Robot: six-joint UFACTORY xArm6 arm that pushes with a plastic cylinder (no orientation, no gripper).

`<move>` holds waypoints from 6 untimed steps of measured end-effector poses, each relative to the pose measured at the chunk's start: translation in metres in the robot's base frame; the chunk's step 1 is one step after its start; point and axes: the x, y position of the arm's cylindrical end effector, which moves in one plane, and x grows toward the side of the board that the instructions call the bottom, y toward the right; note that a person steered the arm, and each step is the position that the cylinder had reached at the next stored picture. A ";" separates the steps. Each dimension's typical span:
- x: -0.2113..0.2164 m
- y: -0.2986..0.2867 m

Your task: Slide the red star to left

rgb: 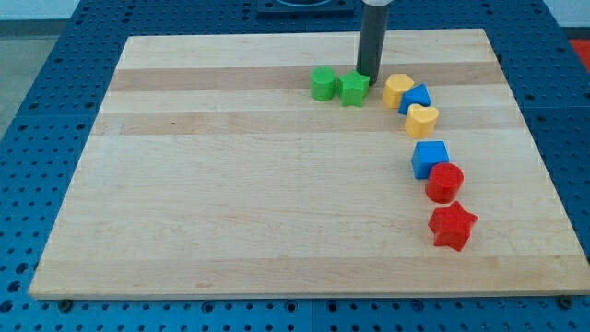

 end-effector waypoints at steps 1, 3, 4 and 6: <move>0.014 -0.017; 0.019 -0.034; -0.007 -0.013; -0.021 -0.034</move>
